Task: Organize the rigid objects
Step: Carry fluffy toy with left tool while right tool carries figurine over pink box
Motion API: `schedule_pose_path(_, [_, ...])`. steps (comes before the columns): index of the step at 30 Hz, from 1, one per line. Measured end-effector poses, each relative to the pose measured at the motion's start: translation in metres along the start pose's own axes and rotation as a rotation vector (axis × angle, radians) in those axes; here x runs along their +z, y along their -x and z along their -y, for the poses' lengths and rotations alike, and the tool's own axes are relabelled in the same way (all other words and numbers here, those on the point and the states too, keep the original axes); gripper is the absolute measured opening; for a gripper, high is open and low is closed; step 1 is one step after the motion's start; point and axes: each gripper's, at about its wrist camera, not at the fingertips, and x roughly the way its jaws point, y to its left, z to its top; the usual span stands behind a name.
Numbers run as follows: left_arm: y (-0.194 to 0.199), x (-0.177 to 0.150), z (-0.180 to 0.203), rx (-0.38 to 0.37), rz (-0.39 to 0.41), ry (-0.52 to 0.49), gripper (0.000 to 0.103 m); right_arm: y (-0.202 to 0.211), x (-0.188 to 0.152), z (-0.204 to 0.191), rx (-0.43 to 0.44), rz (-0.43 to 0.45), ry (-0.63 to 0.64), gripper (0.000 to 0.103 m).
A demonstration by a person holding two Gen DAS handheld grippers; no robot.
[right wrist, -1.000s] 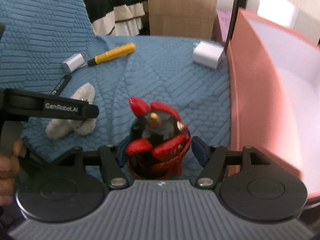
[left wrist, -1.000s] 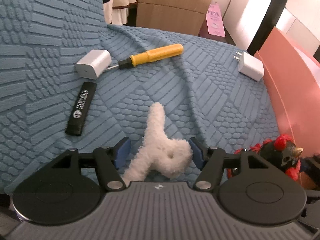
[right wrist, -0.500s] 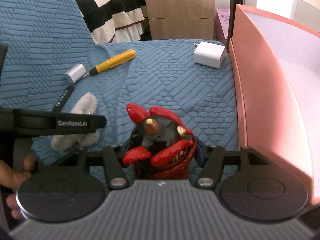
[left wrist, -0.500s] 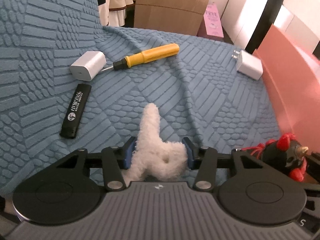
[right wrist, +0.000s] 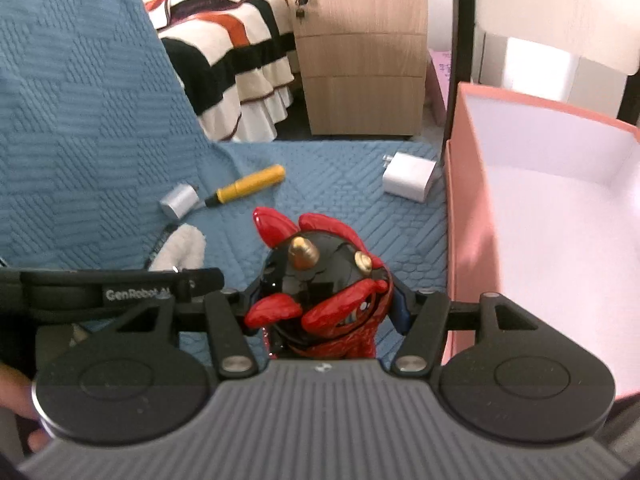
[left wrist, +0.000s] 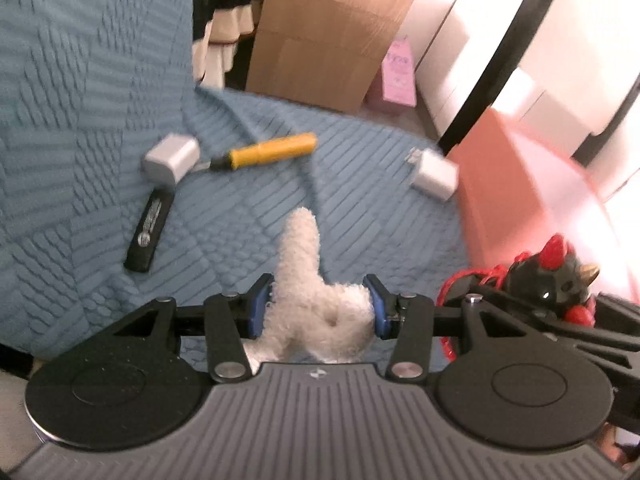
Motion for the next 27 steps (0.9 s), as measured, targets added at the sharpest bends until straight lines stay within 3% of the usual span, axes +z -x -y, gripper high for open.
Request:
schedule_pose_path(15, [0.092,-0.006,0.057,-0.119,0.078,-0.028,0.054,0.104,0.014,0.022,-0.056,0.06,-0.041,0.062])
schedule_pose_path(27, [0.133,-0.013,0.096,-0.186,0.093,-0.128,0.054,0.145,-0.001,0.03,-0.098,0.088,-0.102,0.062])
